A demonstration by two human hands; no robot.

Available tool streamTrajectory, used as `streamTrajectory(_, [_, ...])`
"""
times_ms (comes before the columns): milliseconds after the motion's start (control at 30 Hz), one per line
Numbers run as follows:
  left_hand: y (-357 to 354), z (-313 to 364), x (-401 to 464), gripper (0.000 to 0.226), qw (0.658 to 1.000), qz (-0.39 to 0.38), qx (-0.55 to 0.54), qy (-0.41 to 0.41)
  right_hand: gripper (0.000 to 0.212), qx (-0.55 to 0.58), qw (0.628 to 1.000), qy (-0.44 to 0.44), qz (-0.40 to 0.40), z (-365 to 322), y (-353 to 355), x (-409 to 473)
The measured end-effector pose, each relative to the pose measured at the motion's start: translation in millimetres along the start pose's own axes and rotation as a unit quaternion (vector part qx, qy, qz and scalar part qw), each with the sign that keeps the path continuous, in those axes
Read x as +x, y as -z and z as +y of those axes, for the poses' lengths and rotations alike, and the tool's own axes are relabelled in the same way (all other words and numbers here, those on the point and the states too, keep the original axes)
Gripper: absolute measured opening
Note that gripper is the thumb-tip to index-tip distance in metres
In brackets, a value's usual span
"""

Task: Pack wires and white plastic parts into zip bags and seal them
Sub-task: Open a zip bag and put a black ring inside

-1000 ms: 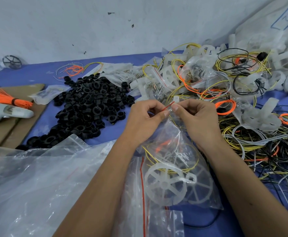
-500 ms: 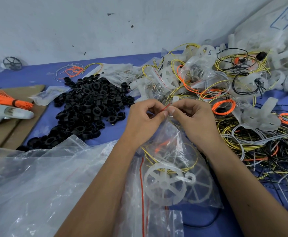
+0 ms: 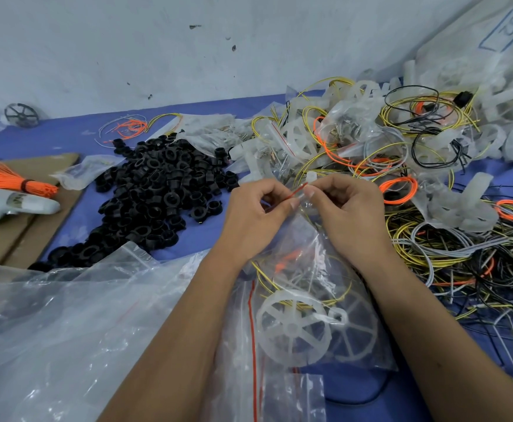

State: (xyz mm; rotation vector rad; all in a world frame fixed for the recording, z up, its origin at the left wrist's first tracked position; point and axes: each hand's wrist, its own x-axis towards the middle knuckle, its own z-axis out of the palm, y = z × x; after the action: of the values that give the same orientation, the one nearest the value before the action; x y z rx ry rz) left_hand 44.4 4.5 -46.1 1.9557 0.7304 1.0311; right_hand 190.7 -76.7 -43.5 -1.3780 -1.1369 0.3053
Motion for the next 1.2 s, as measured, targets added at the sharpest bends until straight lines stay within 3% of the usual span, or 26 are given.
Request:
streamTrajectory(367, [1.8,-2.7,1.2,0.011,1.0,-0.009,0.002,-0.002,0.01,0.072,0.994,-0.06,-0.05,-3.0,-2.7,-2.3])
streamTrajectory(700, [1.4,-4.7,1.8,0.011,1.0,-0.002,0.029,0.002,0.014,0.088,0.993,-0.079,-0.01,2.6,0.8,1.0])
streamTrajectory(900, [2.0,-4.7,1.9,0.008,0.999,-0.003,0.04,-0.004,0.01,0.105,0.988,-0.097,-0.065,1.1,-0.4,-2.1])
streamTrajectory(1200, [1.5,-4.2,2.0,0.016,0.999,0.0,0.039,0.004,0.009,0.11,0.988,-0.094,-0.049,0.9,0.7,-1.3])
